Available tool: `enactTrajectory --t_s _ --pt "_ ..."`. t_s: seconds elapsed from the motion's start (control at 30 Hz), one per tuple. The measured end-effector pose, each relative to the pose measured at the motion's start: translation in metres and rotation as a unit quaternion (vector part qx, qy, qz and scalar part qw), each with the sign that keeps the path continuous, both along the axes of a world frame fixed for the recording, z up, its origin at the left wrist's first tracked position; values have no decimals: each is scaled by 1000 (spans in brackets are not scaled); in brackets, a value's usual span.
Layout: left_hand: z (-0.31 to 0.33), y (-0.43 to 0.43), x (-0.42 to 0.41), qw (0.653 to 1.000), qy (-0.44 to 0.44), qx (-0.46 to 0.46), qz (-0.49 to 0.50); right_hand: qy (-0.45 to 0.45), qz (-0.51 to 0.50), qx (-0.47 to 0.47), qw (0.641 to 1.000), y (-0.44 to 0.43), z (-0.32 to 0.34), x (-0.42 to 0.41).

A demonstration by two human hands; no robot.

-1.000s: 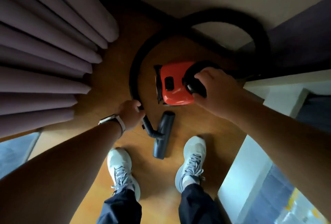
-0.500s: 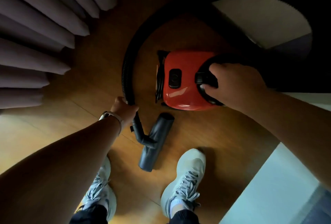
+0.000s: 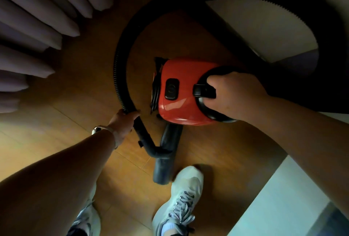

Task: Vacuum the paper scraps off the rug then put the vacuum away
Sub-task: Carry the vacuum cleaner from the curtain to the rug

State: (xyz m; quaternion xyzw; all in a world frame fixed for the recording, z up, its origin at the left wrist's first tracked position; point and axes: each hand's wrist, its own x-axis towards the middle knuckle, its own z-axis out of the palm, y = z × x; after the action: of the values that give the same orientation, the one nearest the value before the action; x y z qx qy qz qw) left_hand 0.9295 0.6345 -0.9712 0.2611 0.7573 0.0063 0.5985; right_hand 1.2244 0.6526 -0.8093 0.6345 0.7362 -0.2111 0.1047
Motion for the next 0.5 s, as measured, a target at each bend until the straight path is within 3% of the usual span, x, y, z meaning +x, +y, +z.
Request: enactTrajectory --t_s 0.3,0.5 --pt "81 -22 -3 990 -38 130 30 11 -59 -37 997 -18 18 -14" --pt "153 -8 -7 983 -64 169 29 29 -126 -32 991 -39 69 -27"
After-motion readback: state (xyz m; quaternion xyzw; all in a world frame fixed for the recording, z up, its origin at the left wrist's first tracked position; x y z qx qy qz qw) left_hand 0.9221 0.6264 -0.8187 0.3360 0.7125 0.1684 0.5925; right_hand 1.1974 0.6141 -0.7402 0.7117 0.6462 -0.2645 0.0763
